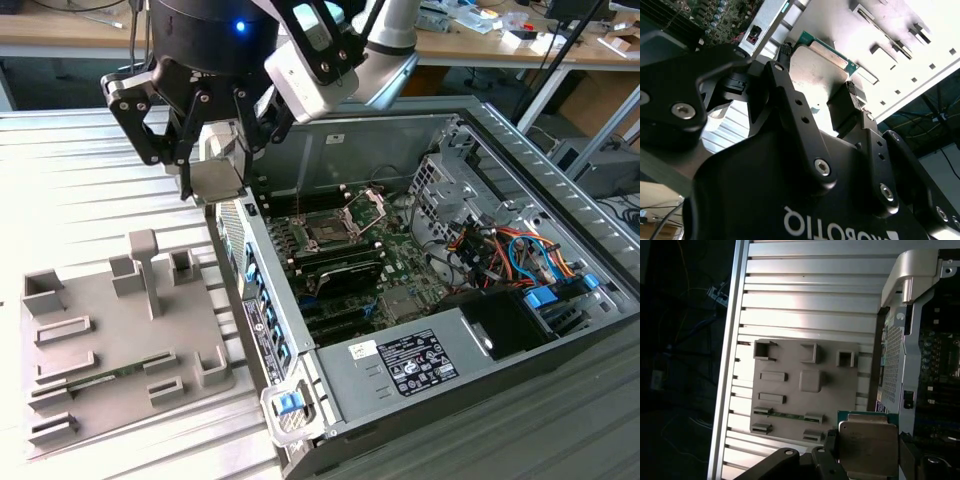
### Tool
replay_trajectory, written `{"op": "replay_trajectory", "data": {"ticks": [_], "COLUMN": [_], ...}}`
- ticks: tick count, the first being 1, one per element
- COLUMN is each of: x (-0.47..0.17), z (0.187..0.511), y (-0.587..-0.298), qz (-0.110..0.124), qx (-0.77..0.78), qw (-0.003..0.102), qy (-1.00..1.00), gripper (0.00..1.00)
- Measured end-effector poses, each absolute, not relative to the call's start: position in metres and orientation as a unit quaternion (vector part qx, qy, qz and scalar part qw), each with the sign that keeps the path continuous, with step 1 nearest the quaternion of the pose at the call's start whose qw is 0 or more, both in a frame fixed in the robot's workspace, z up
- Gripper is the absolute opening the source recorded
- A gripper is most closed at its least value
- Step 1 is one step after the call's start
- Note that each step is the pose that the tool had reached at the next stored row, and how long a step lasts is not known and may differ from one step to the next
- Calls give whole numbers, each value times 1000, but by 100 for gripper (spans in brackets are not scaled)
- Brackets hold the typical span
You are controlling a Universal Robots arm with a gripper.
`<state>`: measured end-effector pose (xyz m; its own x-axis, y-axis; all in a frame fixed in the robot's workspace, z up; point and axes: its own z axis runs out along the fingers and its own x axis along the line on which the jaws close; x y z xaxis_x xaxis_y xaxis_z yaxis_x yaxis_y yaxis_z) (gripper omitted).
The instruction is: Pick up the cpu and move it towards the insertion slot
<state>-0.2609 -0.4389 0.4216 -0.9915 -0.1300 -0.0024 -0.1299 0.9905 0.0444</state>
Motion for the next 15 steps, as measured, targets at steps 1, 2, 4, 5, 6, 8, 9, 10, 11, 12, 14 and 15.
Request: {"op": "replay_trajectory", "data": {"ticks": [1, 2, 4, 5, 6, 8, 9, 10, 11, 12, 14, 15], "x": [-260, -259, -257, -256, -255, -253, -252, -251, -250, -249, -247, -246], "z": [422, 422, 422, 422, 421, 421, 421, 421, 421, 421, 421, 421], "y": [-439, -439, -439, -439, -439, -439, -439, -439, -439, -439, -439, -439], "qz": [-22, -22, -22, -22, -22, -22, -22, -22, -22, -22, -22, -22], "qx": [65, 65, 65, 65, 65, 65, 65, 65, 65, 65, 65, 65], "qw": [0, 0, 0, 0, 0, 0, 0, 0, 0, 0, 0, 0], "qy": [-998, -998, -998, -998, -998, -998, -998, -998, -998, -998, -998, -998], "gripper": [55, 55, 55, 55, 55, 55, 55, 55, 55, 55, 55, 55]}}
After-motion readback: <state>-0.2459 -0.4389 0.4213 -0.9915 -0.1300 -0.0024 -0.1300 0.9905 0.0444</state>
